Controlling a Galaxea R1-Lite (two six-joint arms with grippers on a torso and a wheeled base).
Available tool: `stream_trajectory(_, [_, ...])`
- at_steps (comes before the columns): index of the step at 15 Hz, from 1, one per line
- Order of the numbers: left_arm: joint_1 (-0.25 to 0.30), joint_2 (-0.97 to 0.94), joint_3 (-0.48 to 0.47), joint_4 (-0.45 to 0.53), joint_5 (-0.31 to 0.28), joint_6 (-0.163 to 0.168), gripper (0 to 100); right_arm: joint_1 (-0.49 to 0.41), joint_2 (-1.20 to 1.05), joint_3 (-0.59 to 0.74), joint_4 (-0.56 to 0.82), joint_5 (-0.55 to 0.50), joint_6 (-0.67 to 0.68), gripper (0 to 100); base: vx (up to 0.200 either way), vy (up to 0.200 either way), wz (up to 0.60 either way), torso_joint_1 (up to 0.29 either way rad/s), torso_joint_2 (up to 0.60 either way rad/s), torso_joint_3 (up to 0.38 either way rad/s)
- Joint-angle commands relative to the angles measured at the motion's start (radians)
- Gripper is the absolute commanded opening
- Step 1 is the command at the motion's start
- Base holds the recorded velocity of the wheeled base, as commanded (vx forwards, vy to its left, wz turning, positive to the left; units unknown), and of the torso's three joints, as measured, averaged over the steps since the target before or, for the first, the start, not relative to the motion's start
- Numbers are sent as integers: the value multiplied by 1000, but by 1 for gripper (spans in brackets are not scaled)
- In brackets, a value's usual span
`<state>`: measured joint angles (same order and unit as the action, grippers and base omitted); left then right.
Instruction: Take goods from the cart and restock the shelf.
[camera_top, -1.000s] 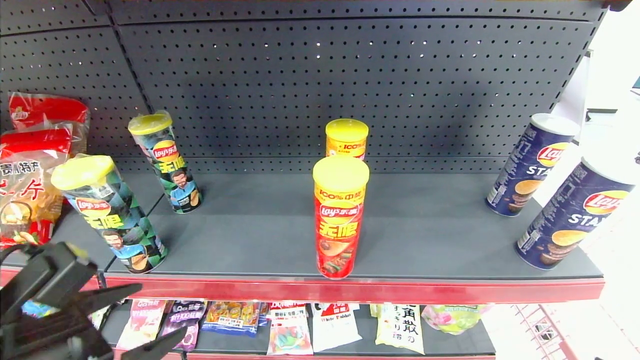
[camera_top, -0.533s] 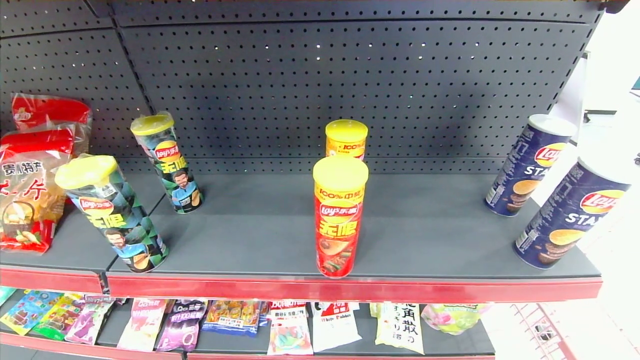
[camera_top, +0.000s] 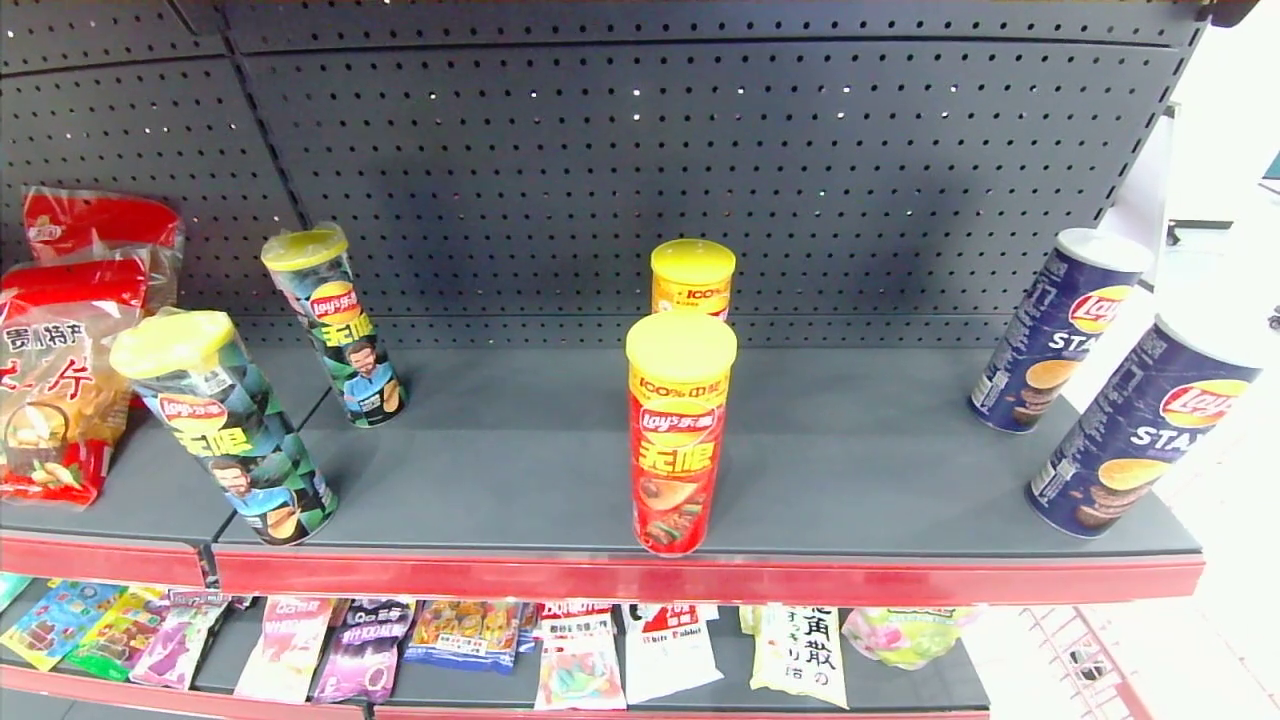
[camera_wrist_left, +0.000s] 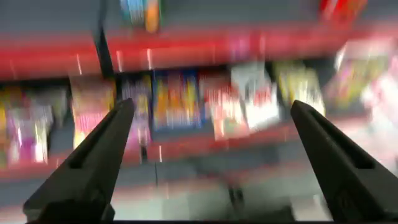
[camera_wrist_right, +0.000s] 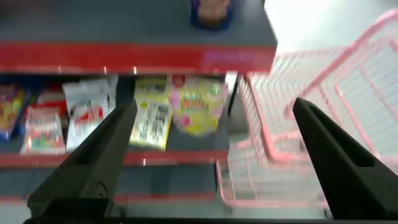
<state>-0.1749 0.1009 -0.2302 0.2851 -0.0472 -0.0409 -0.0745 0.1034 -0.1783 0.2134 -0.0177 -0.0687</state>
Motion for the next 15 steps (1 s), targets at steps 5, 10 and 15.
stream_trajectory(5, [2, -9, 230, -288, 63, 50, 100, -2, -7, 178, -269, 10, 24, 100, 0, 0, 0, 0, 0, 0])
stream_trajectory(10, [158, -38, 230, -285, 55, 55, 100, 47, -16, 175, -209, 71, 27, 100, 0, 0, 0, 0, 0, 0])
stream_trajectory(15, [176, -101, 230, -285, 1, 45, 100, 79, -102, 178, -212, 30, 52, 100, 0, 0, 0, 0, 0, 0])
